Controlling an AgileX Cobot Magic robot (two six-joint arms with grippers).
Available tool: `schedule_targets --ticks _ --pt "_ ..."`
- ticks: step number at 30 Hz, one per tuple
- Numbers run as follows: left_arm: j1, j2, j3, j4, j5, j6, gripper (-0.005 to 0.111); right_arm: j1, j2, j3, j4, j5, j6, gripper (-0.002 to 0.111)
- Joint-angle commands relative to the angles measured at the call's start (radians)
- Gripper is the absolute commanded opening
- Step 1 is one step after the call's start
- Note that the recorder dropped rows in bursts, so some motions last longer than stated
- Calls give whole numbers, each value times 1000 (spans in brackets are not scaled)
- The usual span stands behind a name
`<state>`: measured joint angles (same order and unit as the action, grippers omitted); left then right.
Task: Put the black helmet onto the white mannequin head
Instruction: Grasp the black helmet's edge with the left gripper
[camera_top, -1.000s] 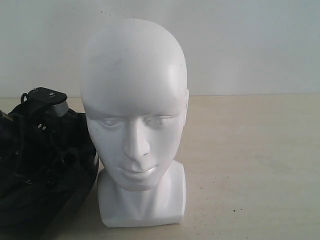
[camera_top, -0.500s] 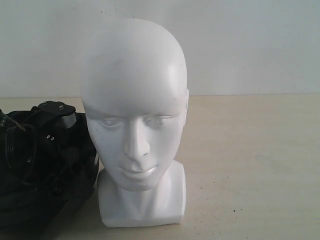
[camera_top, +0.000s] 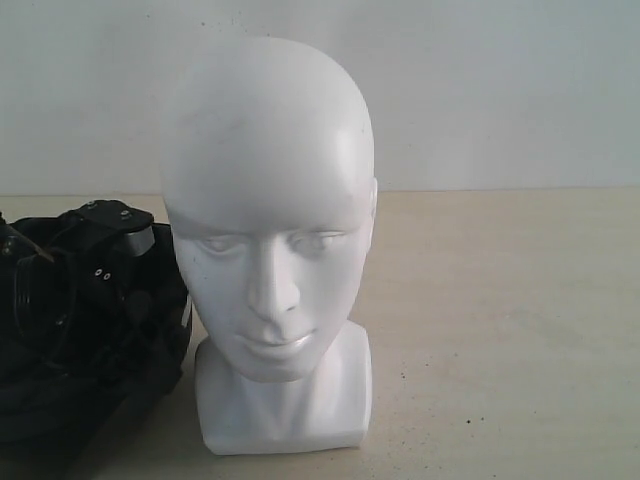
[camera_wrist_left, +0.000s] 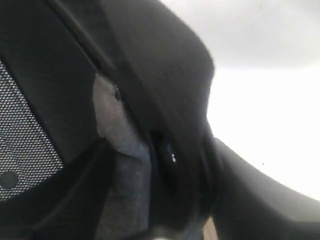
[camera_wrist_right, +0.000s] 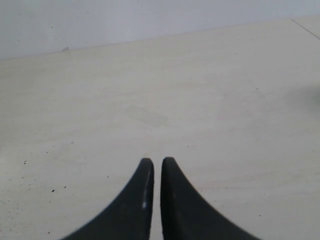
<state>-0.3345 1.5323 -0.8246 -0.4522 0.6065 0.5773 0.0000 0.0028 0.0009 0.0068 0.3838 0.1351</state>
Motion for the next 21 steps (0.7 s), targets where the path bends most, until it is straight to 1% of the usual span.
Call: schedule_targets --ticks 1,8,10,12,13,15,16,17,21 --pt "-3 30 -7 20 -23 -5 53 0 -3 -1 -1 -4 -2 6" --pt "-3 42 -7 20 -23 -5 53 0 -3 -1 -1 -4 -2 6" --pt "-3 42 -7 20 -21 -5 51 0 -3 -1 -1 -4 -2 6" --pt "-3 42 -7 20 -20 -5 42 0 -3 -1 -1 -4 -2 6" --pt "-3 42 -7 20 -20 -5 33 0 -3 -1 -1 -4 -2 6" --pt "-3 42 -7 20 -20 -5 20 0 -3 -1 -1 -4 -2 6" --pt "-3 42 -7 22 -14 -5 10 0 -3 -1 -1 -4 -2 6" --pt "-3 42 -7 24 -7 -3 4 0 -3 -1 -1 -4 -2 6" --pt "-3 40 -7 49 38 4 4 0 -3 -1 -1 -4 -2 6"
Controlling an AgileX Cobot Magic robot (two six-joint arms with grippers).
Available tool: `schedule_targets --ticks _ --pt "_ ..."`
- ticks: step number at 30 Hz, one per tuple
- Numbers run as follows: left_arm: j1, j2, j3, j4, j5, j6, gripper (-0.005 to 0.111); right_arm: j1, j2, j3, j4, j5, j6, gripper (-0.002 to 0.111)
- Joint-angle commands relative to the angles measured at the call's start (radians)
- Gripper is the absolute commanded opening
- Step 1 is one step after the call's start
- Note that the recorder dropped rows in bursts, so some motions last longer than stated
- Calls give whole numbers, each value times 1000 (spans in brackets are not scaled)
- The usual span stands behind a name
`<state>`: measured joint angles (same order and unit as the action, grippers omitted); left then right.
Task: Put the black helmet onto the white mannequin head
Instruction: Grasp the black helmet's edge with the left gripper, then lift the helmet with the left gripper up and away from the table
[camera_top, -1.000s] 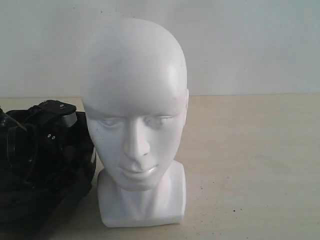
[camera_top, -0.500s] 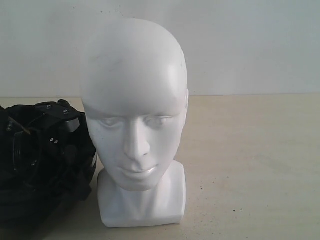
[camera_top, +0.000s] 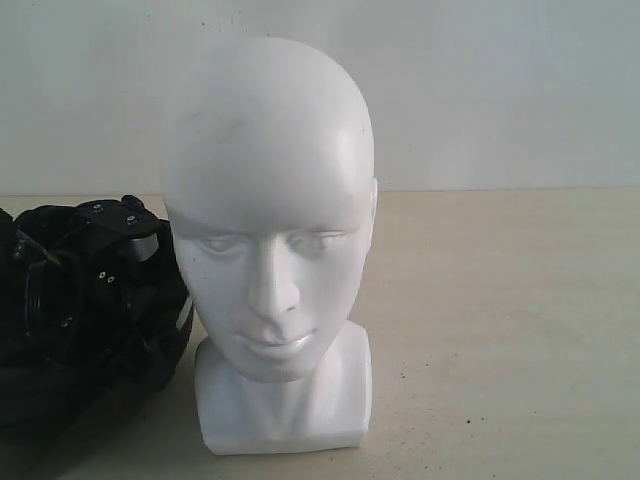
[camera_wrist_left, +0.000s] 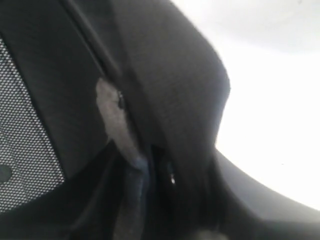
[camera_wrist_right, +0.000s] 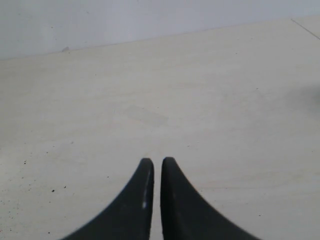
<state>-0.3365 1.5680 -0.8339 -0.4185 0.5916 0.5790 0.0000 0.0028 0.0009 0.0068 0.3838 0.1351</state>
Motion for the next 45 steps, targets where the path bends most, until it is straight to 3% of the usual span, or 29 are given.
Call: schedule_targets --ticks 1,10,27,35,45 --pt "-1 0 2 28 73 2 4 0 -3 -1 -1 -4 -2 6" --pt "3 -118 2 135 113 -111 4 0 -3 -1 -1 -4 -2 6" --pt "3 -525 2 139 217 -209 4 0 -3 -1 -1 -4 -2 6" --pt "3 -738 2 135 173 -258 4 0 -3 -1 -1 -4 -2 6" --pt "3 -843 2 120 102 -258 4 0 -3 -1 -1 -4 -2 6"
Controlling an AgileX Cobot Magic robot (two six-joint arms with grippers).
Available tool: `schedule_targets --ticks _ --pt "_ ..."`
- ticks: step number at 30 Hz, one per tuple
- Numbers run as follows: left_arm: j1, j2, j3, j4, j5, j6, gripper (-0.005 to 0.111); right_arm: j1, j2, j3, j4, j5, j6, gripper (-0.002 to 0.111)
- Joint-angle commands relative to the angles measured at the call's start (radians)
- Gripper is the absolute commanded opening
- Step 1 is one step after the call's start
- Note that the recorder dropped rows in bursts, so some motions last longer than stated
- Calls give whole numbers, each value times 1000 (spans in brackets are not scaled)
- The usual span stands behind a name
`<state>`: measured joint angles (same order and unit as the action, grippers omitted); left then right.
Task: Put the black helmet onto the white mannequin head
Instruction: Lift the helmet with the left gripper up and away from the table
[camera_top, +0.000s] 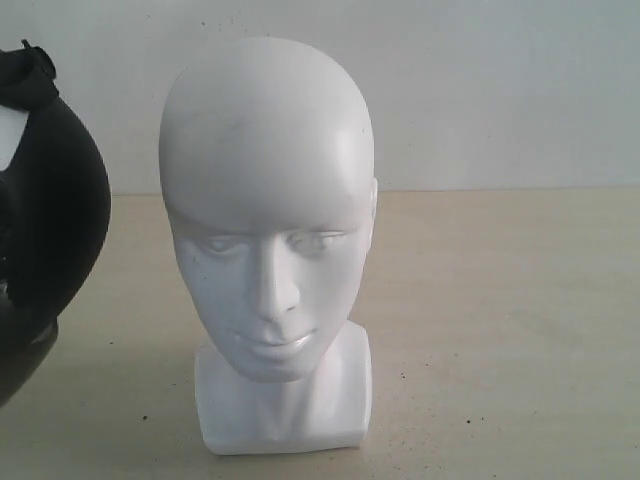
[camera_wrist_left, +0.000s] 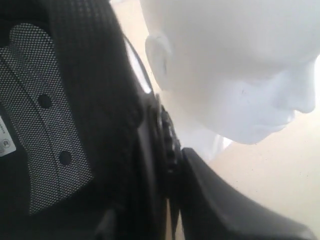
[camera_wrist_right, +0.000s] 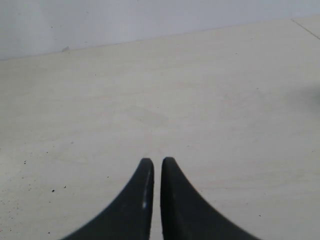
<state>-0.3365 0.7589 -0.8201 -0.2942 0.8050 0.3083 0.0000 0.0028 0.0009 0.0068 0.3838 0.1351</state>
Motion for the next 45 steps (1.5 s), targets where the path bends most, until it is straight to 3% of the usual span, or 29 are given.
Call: schedule_targets --ticks 1,14,16,22,32,36,43,45 --pt "3 -34 -12 -4 -118 13 4 0 -3 -1 -1 -4 -2 6" --pt "3 -38 -16 -15 -168 10 4 0 -3 -1 -1 -4 -2 6" --pt "3 -38 -19 37 -176 -35 4 0 -3 -1 -1 -4 -2 6" --pt "-5 -73 -19 432 -258 -446 4 0 -3 -1 -1 -4 -2 6" --pt "-145 -94 -16 1158 -458 -1306 4 0 -3 -1 -1 -4 -2 6" --pt "-165 -92 6 1446 -566 -1662 4 0 -3 -1 -1 -4 -2 6" --pt "-163 -71 22 1505 -732 -1776 4 0 -3 -1 -1 -4 -2 6" --pt "-163 -71 20 1584 -741 -1883 4 0 -3 -1 -1 -4 -2 6"
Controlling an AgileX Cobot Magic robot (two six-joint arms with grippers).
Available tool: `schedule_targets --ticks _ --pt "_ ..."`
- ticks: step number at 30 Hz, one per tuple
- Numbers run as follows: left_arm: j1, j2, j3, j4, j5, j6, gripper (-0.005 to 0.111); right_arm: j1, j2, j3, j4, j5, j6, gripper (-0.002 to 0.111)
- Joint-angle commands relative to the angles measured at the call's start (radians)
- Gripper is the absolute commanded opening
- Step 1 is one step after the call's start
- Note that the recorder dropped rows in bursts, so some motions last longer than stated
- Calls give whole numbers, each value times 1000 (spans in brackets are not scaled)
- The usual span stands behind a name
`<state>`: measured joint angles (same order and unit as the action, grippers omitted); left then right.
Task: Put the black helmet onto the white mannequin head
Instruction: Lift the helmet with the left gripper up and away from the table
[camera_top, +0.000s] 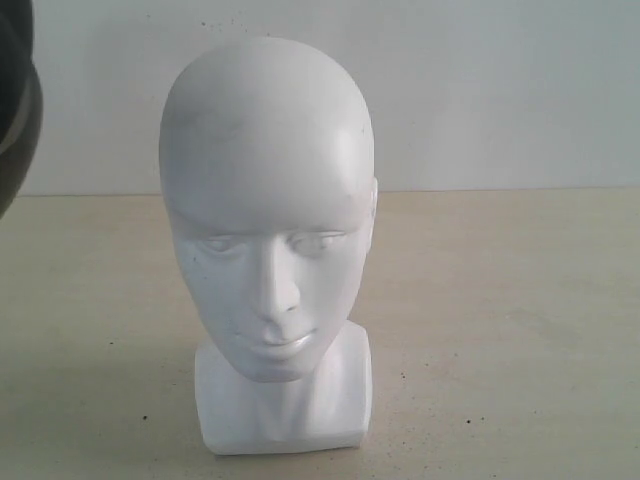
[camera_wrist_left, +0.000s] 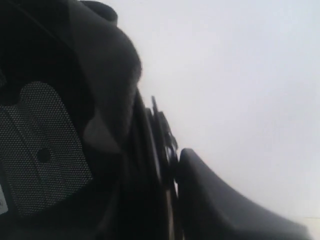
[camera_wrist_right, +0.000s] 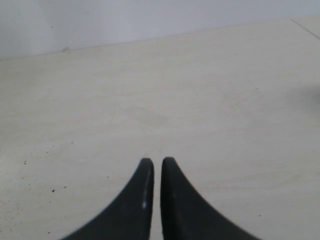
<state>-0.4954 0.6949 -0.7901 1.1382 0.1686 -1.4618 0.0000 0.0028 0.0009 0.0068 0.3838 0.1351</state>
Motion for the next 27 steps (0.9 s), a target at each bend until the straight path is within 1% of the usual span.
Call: schedule_targets --ticks 1,4,5,6,10,15,27 --pt "-4 -7 -10 203 -125 -175 4 0 -3 -1 -1 -4 -2 6" --pt "-4 -12 -14 450 -120 -450 4 0 -3 -1 -1 -4 -2 6" --pt "-4 -13 -14 557 -112 -559 4 0 -3 -1 -1 -4 -2 6" --pt "-4 -13 -14 606 -108 -639 4 0 -3 -1 -1 -4 -2 6" --pt "-4 -17 -23 606 -74 -639 4 0 -3 -1 -1 -4 -2 6" --pt "-4 -17 -49 606 -93 -639 4 0 -3 -1 -1 -4 -2 6" --pt "-4 -2 -177 606 -119 -639 4 0 -3 -1 -1 -4 -2 6"
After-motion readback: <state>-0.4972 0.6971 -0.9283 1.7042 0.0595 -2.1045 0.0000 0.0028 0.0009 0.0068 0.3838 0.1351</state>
